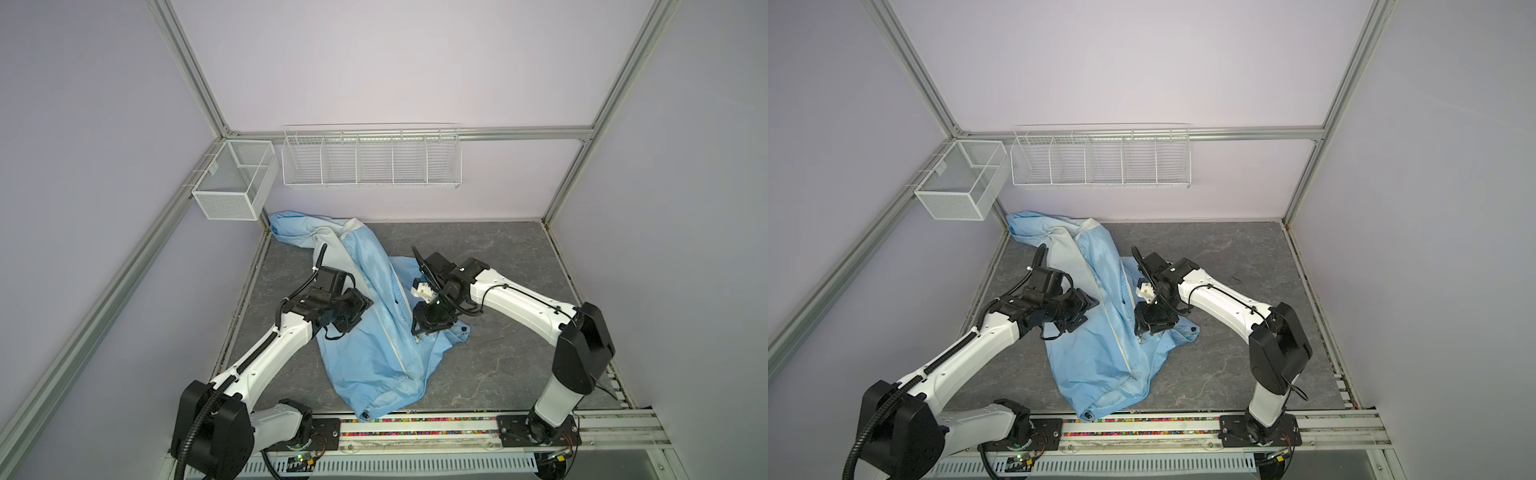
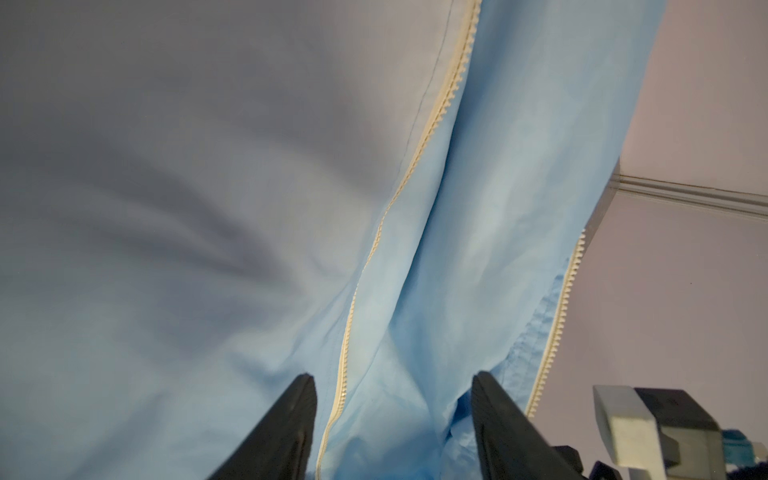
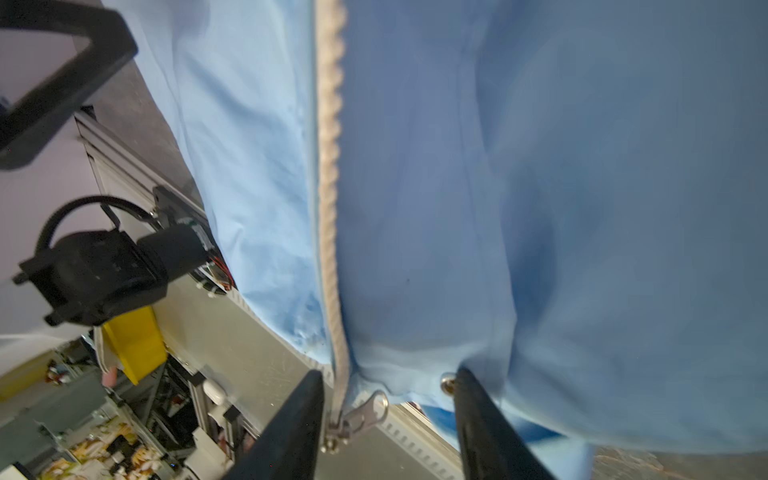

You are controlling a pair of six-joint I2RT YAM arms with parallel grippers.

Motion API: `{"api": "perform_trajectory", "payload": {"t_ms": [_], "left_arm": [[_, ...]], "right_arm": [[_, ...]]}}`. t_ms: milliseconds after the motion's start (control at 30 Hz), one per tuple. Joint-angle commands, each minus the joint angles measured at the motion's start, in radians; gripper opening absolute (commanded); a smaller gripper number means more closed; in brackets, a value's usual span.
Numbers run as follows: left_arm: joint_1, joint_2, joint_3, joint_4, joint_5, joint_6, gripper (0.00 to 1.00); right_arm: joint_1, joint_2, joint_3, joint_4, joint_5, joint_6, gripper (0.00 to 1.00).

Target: Zip up the jacket

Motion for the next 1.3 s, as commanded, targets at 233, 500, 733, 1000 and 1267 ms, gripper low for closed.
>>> {"api": "perform_trajectory", "payload": {"t_ms": [233, 500, 733, 1000, 1267], "left_arm": [[-0.207, -0.026, 0.085, 0.017, -0.052, -0.032, 0.62], [-0.319, 0.073, 0.230, -0.182, -0.110, 0.032, 0.61], [-0.357, -0.044, -0.005, -0.135, -0.169, -0.152, 0.60], [-0.349, -0.095, -0.101, 0.081, -0.176, -0.180, 0.62], [-0.273, 0.013, -0.216, 0.127, -0.104, -0.241, 0.53]], "right_arm": [[-0.085, -0.176, -0.063, 0.089, -0.026, 0.086, 0.57], [-0.144, -0.266, -0.174, 0.079, -0.022, 0.218, 0.46], [-0.137, -0.332, -0.246, 0.115, -0.016, 0.254, 0.49], [-0.096, -0.239, -0.187, 0.132, -0.039, 0.240, 0.45], [-0.037, -0.066, -0.179, 0.206, -0.012, 0.252, 0.37]]}}
